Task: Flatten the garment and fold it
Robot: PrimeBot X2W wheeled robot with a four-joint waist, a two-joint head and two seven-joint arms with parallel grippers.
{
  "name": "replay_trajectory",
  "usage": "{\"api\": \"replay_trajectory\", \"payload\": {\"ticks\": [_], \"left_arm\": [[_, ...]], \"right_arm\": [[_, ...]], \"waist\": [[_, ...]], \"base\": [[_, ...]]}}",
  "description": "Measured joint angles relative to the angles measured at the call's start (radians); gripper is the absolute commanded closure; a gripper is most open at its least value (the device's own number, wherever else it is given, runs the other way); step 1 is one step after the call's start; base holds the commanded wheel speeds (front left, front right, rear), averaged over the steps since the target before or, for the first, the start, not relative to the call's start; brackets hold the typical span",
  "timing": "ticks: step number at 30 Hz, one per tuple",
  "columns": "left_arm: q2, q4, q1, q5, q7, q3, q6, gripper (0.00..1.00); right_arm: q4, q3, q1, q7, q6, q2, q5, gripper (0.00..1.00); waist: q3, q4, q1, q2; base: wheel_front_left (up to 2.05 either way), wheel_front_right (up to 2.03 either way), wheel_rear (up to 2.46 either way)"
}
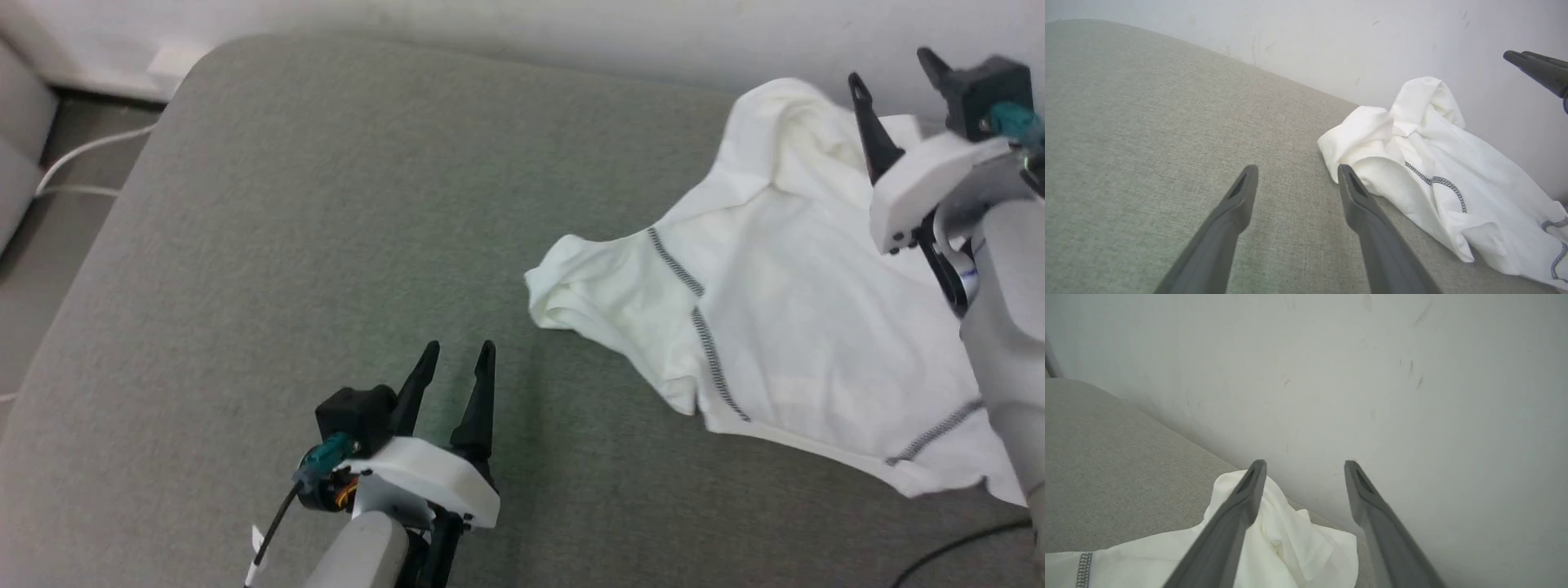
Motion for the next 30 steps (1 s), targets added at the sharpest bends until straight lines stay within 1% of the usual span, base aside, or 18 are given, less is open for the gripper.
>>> {"api": "replay_trajectory", "payload": {"ticks": [3, 6, 10, 12, 15, 18, 19, 21, 24, 30], "left_arm": [[0.003, -0.002, 0.02, -0.001, 0.0, 0.0, 0.0, 0.0], [0.005, -0.005, 0.039, -0.011, 0.005, -0.001, -0.002, 0.0], [0.007, -0.013, 0.059, -0.032, 0.029, -0.006, -0.013, 0.0], [0.007, -0.017, 0.067, -0.041, 0.049, -0.015, -0.019, 0.0], [0.009, -0.016, 0.071, -0.044, 0.084, -0.031, -0.019, 0.0], [0.006, -0.012, 0.07, -0.071, 0.11, -0.03, -0.026, 0.0], [0.006, -0.012, 0.07, -0.071, 0.11, -0.03, -0.026, 0.0], [0.005, -0.001, 0.067, -0.089, 0.128, -0.025, -0.026, 0.0], [0.003, 0.023, 0.039, -0.118, 0.155, -0.009, -0.016, 0.0], [0.008, 0.1, -0.051, -0.136, 0.198, 0.024, 0.006, 0.0]], "right_arm": [[-0.104, -0.036, 0.101, -0.009, 0.0, -0.008, 0.071, 0.0], [-0.246, -0.097, 0.228, -0.016, 0.0, -0.017, 0.127, 0.0], [-0.458, -0.198, 0.423, -0.016, 0.0, -0.005, 0.147, 0.0], [-0.549, -0.245, 0.525, -0.016, 0.0, 0.021, 0.144, 0.0], [-0.671, -0.32, 0.66, 0.004, 0.0, 0.083, 0.142, 0.0], [-0.78, -0.363, 0.753, 0.033, 0.0, 0.144, 0.128, 0.0], [-0.78, -0.363, 0.753, 0.033, 0.0, 0.144, 0.128, 0.0], [-0.842, -0.371, 0.79, 0.05, 0.0, 0.171, 0.119, 0.0], [-0.911, -0.374, 0.821, 0.073, 0.0, 0.193, 0.114, 0.0], [-0.965, -0.366, 0.84, 0.09, 0.0, 0.215, 0.111, 0.0]], "waist": [[-0.032, -0.044, -0.0001, 0.0], [-0.059, -0.091, -0.0001, 0.0], [-0.085, -0.152, -0.0001, 0.0], [-0.096, -0.182, -0.0001, 0.0], [-0.106, -0.223, -0.0001, 0.0], [-0.11, -0.259, -0.0001, 0.0], [-0.11, -0.259, -0.0001, 0.0], [-0.109, -0.281, -0.0001, 0.0], [-0.101, -0.309, 0.0, 0.0], [-0.066, -0.348, 0.0002, 0.0]], "base": [[0.0, 0.0, 0.0], [0.0, 0.0, 0.0], [0.0, 0.0, 0.0], [0.0, 0.0, 0.0], [0.0, 0.0, 0.0], [0.0, 0.0, 0.0], [0.0, 0.0, 0.0], [0.0, 0.0, 0.0], [0.0, 0.0, 0.0], [0.0, 0.0, 0.0]]}}
